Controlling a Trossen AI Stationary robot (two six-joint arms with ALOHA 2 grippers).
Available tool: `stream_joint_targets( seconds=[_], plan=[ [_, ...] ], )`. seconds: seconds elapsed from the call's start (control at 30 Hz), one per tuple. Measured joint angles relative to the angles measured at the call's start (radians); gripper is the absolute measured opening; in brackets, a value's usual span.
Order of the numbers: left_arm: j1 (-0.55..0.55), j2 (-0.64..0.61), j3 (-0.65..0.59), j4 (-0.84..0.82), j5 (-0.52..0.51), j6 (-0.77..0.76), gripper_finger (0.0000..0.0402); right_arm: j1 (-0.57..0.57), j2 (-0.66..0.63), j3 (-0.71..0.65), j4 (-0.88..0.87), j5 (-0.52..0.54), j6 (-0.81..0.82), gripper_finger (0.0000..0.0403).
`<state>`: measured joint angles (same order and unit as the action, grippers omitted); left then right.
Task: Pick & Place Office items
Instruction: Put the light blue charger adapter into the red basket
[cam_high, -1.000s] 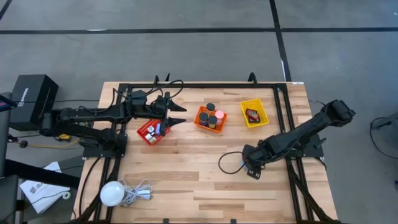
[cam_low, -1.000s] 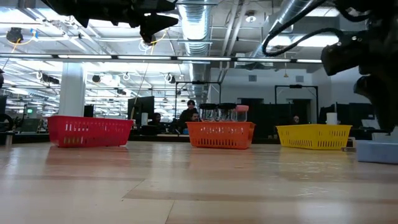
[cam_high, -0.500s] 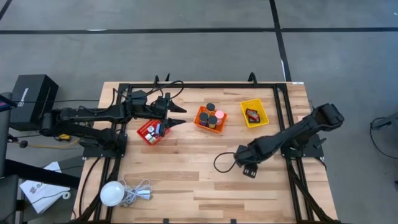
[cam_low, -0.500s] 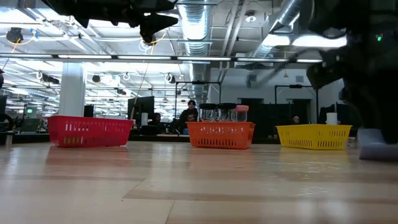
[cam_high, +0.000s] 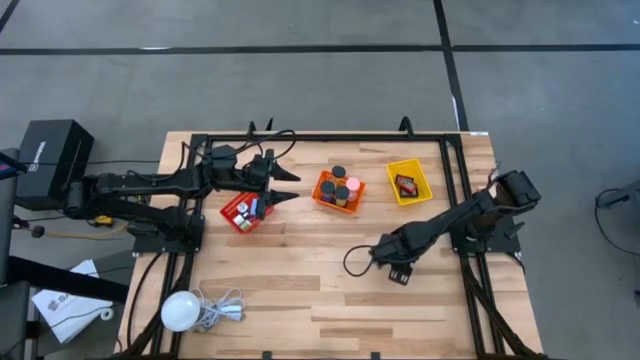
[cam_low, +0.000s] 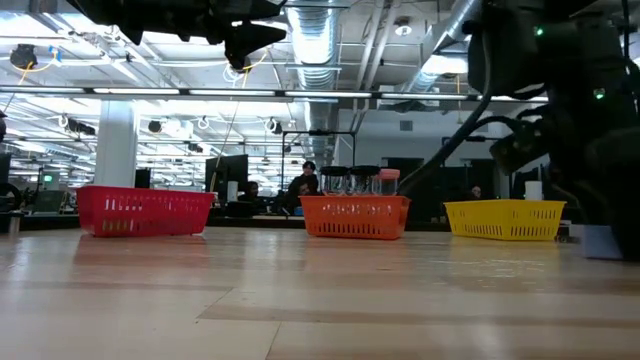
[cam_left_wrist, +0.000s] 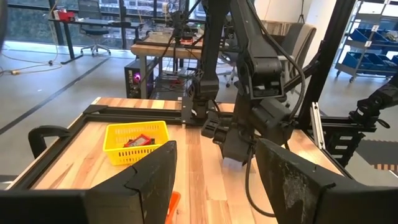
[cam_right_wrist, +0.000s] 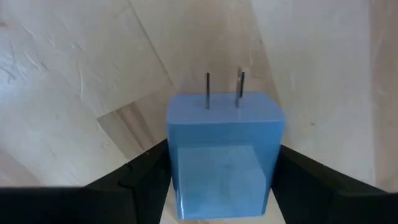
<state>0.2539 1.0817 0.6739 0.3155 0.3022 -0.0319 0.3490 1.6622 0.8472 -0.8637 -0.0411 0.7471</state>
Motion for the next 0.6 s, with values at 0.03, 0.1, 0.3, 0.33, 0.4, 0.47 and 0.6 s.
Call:
stream_joint_targets(
  seconds=[0.03,0.1,0.3,0.33,0.4,0.47,0.6],
  plan=[
    [0.000,0.000,0.000,-0.001,0.000,0.000,0.0214,-0.003,0.011,0.001,-0.001,-0.006,-0.008,0.0240],
    [0.000,0.000,0.000,-0.001,0.000,0.000,0.0214,-0.012,0.029,0.002,-0.003,-0.025,-0.040,0.0240],
    [0.000,0.000,0.000,-0.001,-0.001,0.000,0.0214,-0.027,0.016,0.000,0.002,-0.042,-0.052,0.0240],
    [0.000,0.000,0.000,-0.002,-0.001,0.000,0.0214,-0.027,0.003,-0.003,0.006,-0.041,-0.051,0.0240],
    [0.000,0.000,0.000,-0.001,-0.003,-0.001,0.0214,-0.031,-0.025,-0.008,0.015,-0.029,-0.051,0.0240],
    [0.000,0.000,0.000,-0.002,-0.003,-0.002,0.0214,-0.036,-0.066,-0.007,0.028,-0.022,-0.051,0.0240],
    [0.000,0.000,0.000,-0.001,-0.003,-0.002,0.0214,-0.047,-0.113,-0.005,0.059,0.002,-0.097,0.0240]
  ],
)
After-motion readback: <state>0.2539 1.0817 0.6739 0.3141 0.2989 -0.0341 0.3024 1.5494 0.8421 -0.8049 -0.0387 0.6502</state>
